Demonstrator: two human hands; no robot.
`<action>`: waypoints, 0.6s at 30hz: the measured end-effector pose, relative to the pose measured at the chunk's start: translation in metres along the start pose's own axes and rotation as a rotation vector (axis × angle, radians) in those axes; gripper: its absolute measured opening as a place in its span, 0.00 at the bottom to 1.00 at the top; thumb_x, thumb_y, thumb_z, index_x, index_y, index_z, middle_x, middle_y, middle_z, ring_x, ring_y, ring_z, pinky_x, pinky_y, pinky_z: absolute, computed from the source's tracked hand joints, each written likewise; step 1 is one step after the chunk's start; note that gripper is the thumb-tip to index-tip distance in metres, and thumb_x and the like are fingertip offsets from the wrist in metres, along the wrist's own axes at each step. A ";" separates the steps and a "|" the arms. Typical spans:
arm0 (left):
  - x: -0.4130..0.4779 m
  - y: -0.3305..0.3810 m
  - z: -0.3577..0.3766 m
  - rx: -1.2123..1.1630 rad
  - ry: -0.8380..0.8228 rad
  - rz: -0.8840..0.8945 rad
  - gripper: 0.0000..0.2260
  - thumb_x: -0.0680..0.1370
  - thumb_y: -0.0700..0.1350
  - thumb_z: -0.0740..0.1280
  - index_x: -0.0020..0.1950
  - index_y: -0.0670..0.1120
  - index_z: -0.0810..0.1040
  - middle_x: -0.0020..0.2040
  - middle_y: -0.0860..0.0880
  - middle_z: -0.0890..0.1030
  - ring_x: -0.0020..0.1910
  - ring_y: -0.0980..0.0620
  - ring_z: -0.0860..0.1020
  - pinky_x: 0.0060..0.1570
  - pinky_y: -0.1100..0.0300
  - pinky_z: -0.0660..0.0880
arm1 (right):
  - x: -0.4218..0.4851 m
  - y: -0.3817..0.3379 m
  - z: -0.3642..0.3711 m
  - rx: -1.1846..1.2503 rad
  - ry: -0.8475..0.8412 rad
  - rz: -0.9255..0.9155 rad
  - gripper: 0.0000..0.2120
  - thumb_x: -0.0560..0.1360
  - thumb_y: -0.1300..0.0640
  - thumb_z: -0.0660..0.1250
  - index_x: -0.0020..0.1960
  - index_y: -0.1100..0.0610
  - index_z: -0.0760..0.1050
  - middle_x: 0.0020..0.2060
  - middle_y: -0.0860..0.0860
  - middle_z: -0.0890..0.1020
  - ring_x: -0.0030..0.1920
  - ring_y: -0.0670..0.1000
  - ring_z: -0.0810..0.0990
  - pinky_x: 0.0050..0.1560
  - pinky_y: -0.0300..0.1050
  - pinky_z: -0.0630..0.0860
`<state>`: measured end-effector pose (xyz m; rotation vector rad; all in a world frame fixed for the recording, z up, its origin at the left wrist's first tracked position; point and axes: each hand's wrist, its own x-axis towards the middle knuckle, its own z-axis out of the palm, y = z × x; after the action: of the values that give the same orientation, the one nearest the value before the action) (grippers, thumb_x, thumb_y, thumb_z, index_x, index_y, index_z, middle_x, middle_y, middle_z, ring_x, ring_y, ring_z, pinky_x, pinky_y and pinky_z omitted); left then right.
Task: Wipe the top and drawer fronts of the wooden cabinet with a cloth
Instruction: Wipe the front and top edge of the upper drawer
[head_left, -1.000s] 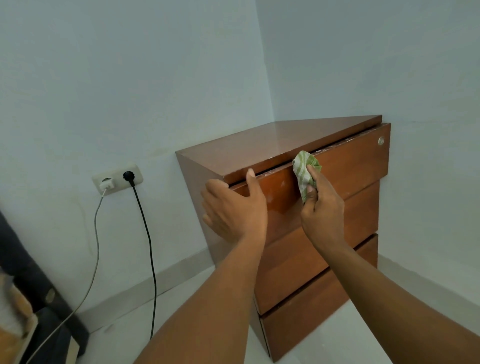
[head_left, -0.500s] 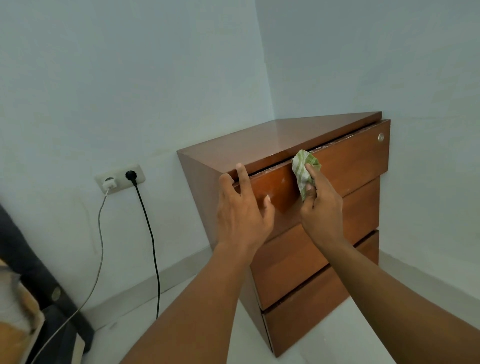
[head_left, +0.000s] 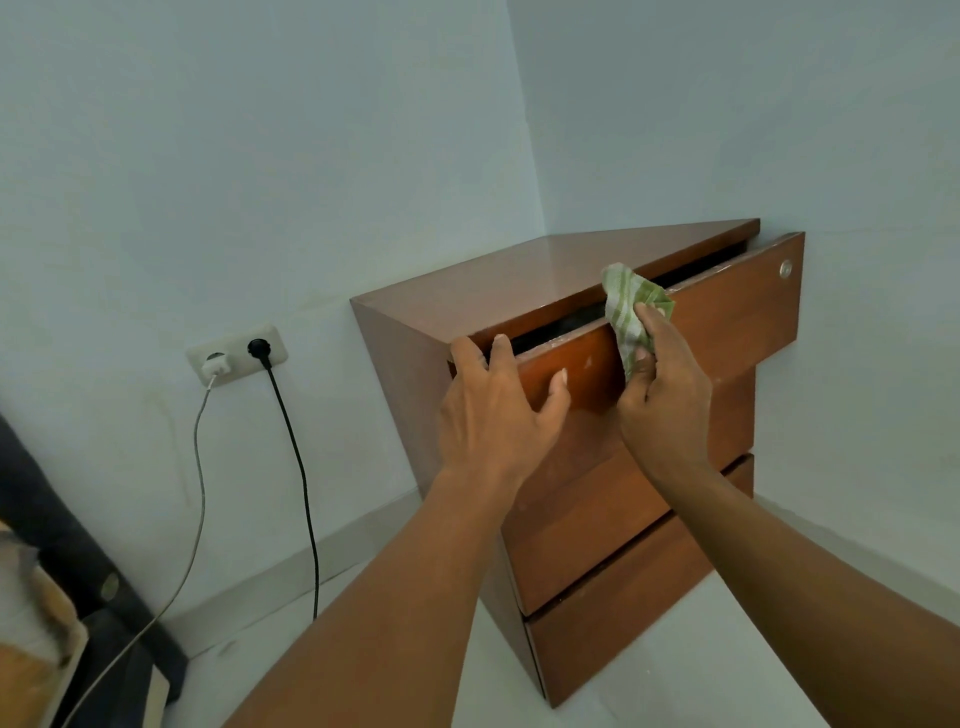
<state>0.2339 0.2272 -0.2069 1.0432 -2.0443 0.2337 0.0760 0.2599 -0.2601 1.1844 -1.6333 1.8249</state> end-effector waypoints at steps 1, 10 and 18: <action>0.000 -0.001 0.000 0.007 0.000 0.012 0.35 0.78 0.66 0.61 0.79 0.46 0.63 0.63 0.45 0.67 0.52 0.50 0.76 0.44 0.63 0.69 | 0.002 -0.001 -0.004 -0.004 -0.016 -0.022 0.19 0.83 0.64 0.60 0.74 0.61 0.70 0.68 0.58 0.77 0.68 0.56 0.76 0.66 0.49 0.75; -0.008 0.000 -0.006 -0.030 0.085 0.197 0.37 0.76 0.66 0.65 0.76 0.42 0.67 0.54 0.45 0.74 0.40 0.56 0.69 0.34 0.63 0.68 | 0.022 -0.021 -0.025 -0.047 -0.089 -0.267 0.19 0.82 0.63 0.60 0.73 0.60 0.70 0.65 0.57 0.79 0.62 0.49 0.78 0.58 0.38 0.76; -0.013 -0.004 -0.016 0.068 0.195 0.416 0.41 0.75 0.65 0.63 0.77 0.37 0.65 0.69 0.37 0.73 0.70 0.38 0.70 0.64 0.44 0.69 | 0.023 -0.040 -0.044 -0.019 -0.226 -0.376 0.18 0.83 0.63 0.60 0.73 0.59 0.71 0.66 0.56 0.79 0.60 0.54 0.80 0.56 0.24 0.69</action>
<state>0.2504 0.2397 -0.2066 0.5963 -2.0648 0.5990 0.0810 0.3057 -0.2157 1.6116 -1.4140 1.4812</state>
